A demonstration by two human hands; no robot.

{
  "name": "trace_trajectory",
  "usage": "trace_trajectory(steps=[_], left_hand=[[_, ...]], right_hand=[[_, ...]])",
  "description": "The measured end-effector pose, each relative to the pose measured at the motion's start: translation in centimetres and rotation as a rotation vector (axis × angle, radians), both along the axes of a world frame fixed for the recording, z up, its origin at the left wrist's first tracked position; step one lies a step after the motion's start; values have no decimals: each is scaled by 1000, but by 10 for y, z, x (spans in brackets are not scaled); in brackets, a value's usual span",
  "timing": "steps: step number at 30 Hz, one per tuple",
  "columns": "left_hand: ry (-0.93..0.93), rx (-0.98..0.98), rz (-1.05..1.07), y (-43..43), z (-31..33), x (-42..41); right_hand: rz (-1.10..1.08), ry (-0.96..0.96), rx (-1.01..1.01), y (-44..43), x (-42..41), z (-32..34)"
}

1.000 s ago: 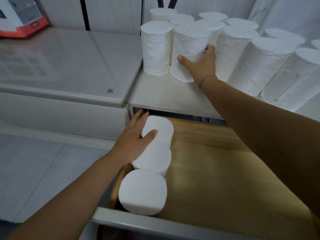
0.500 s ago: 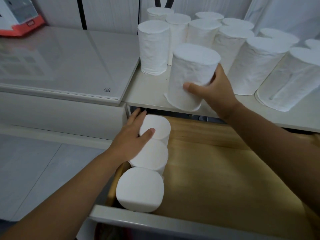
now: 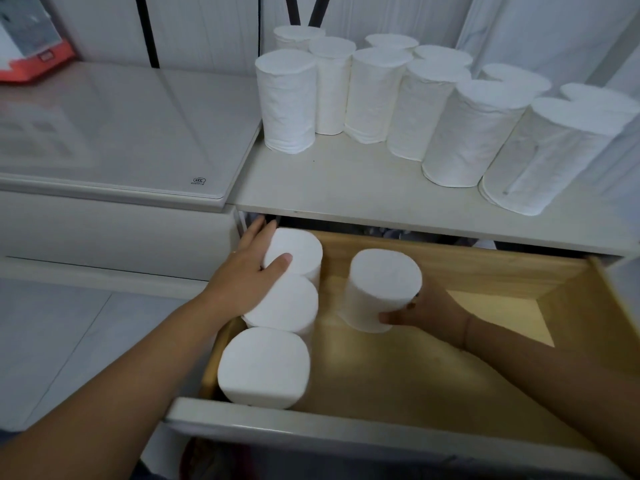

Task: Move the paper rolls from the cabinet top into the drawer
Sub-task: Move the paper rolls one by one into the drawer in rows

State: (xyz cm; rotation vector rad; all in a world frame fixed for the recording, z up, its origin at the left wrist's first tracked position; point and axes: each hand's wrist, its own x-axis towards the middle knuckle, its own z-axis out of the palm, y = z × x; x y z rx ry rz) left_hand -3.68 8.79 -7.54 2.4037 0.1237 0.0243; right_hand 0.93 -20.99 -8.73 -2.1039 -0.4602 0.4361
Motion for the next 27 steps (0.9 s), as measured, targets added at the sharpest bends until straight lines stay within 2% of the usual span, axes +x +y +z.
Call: trace_trajectory(steps=[3, 4, 6, 8, 11, 15, 19, 24, 27], left_hand=[[4, 29, -4, -1, 2, 0], [9, 66, -5, -1, 4, 0], [30, 189, -6, -1, 7, 2], [71, 306, -4, -2, 12, 5], [132, 411, -63, -10, 19, 11], [100, 472, -234, -28, 22, 10], [7, 635, -246, -38, 12, 5], [-47, 585, -272, -43, 6, 4], [-55, 592, -294, -47, 7, 2]], right_hand=[[-36, 88, -8, -2, 2, 4], [-40, 161, -18, -4, 3, 10], [-38, 426, -6, -9, 3, 23], [-63, 690, 113, -12, 4, 30], [-224, 833, 295, 0, 4, 33], [-335, 848, 345, 27, 6, 31], [-336, 786, 289, 43, 11, 29], [-300, 718, 241, 45, 11, 28], [-204, 567, 36, 38, 9, 34]])
